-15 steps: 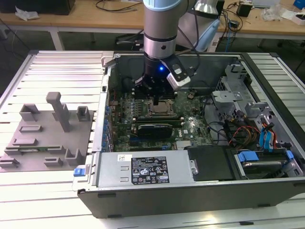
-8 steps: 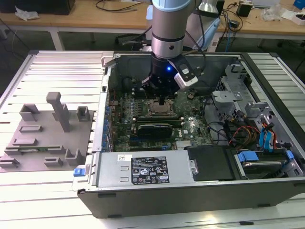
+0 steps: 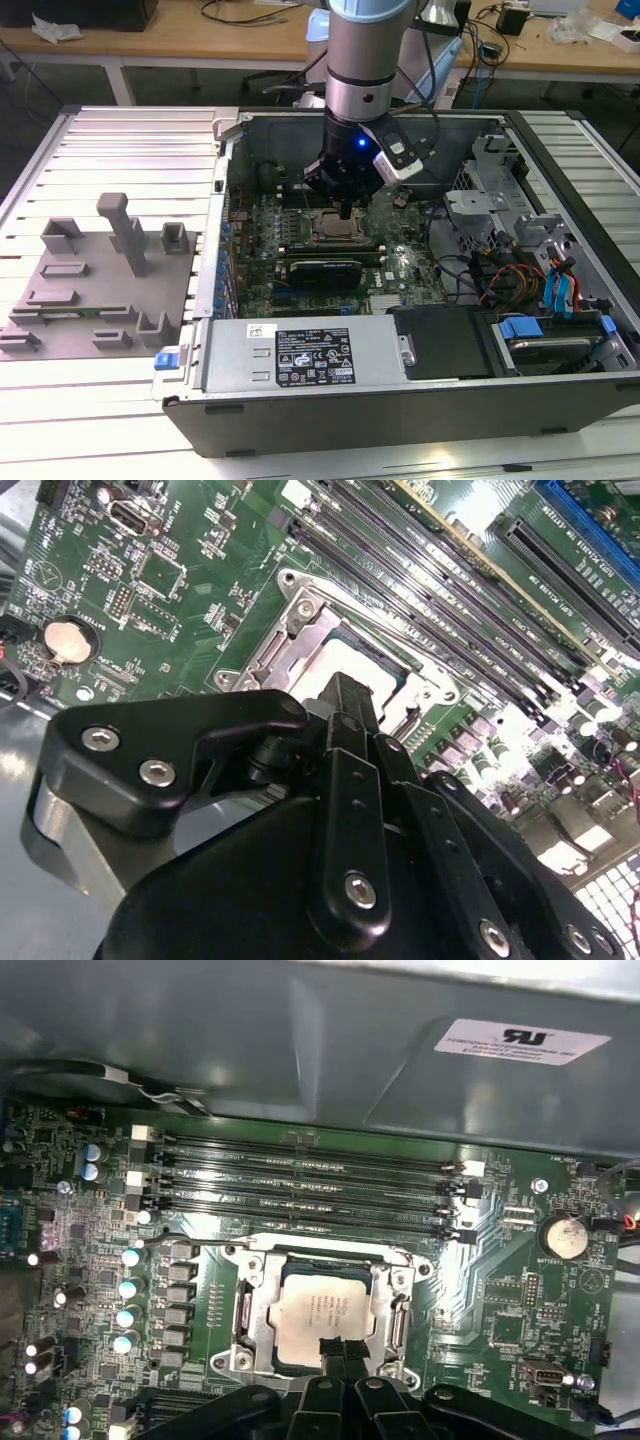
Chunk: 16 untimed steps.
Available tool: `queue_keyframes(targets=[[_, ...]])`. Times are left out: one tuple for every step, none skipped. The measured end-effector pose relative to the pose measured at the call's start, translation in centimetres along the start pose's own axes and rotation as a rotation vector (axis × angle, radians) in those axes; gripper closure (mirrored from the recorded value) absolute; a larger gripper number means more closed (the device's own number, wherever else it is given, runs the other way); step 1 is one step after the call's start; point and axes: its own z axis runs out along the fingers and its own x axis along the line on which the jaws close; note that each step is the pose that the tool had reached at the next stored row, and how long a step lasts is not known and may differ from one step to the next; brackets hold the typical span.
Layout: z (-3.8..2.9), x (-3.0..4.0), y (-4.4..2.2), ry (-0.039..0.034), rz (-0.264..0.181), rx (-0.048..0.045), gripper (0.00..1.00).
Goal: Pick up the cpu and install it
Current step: 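Close the cpu cover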
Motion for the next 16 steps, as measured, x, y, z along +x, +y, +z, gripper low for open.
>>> queue_keyframes(targets=[[-0.14,0.0,0.0,-0.0001,0.0,-0.0001,0.89],[-0.27,-0.01,0.0,-0.0001,0.0,0.0,0.89],[-0.57,-0.01,-0.01,-0.0001,0.0,0.0,0.89],[-0.75,-0.02,-0.01,-0.0001,0.0,0.0,0.89],[-0.89,-0.02,-0.01,-0.0001,0.0,-0.0001,0.89],[-1.18,-0.02,-0.02,-0.0001,0.0,0.0,0.89],[-1.3,-0.02,-0.02,0.0,0.0,0.0001,0.89],[-1.33,-0.03,-0.02,-0.0001,0.0,-0.0001,0.89],[-1.32,-0.02,-0.02,-0.0002,0.0,-0.0005,0.89],[-1.33,0.02,-0.02,-0.0003,0.0,-0.001,0.89],[-1.34,0.13,-0.01,-0.0007,0.0,-0.0018,0.89],[-1.34,0.26,0.01,-0.0011,0.0,-0.0023,0.89],[-1.34,0.36,0.02,-0.0015,0.0,-0.0025,0.89],[-1.33,0.47,0.03,-0.0018,0.0,-0.0027,0.89],[-1.34,0.53,0.03,-0.0019,0.0,-0.0027,0.89],[-1.34,0.58,0.04,-0.0019,0.0,-0.0027,0.89]])
